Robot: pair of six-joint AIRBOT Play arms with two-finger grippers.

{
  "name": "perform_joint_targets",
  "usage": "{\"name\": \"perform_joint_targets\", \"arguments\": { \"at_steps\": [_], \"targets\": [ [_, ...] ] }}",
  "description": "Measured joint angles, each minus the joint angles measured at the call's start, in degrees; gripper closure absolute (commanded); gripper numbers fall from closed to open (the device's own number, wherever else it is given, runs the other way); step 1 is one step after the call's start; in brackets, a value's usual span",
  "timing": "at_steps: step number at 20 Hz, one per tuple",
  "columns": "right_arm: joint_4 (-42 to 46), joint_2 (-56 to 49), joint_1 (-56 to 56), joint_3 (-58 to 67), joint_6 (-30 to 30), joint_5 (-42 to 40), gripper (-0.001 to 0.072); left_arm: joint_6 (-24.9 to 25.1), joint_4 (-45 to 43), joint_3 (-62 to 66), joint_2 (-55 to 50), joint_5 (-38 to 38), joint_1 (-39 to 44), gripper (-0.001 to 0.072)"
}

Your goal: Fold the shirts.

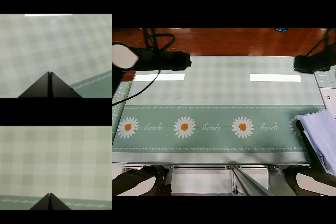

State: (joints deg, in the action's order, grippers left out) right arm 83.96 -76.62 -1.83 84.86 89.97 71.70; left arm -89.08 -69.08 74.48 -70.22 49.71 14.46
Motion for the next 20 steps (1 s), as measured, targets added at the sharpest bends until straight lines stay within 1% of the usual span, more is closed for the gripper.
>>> {"name": "perform_joint_targets", "arguments": {
  "at_steps": [2,4,8,11,20],
  "targets": [
    [4.87,-4.26,3.48,-0.66,2.71,1.29,0.0694,-3.02,-3.26,0.57,-3.56,3.13,-0.11,0.0691],
    [7.28,-6.99,5.38,-1.27,4.55,1.38,0.0694,-4.04,-4.28,0.87,-5.64,5.73,0.02,0.0691],
    [9.55,-8.85,6.82,-1.77,6.71,0.83,0.0694,-4.11,-5.51,1.16,-7.3,8.87,0.11,0.0691],
    [10.19,-9.27,7.15,-1.9,7.28,1.11,0.0694,-4.11,-5.81,1.22,-7.85,10.29,0.2,0.0691],
    [10.73,-9.44,7.32,-1.95,7.78,1.33,0.0694,-4.0,-6.14,1.22,-9.03,11.15,0.2,0.0691]
  ]
}}
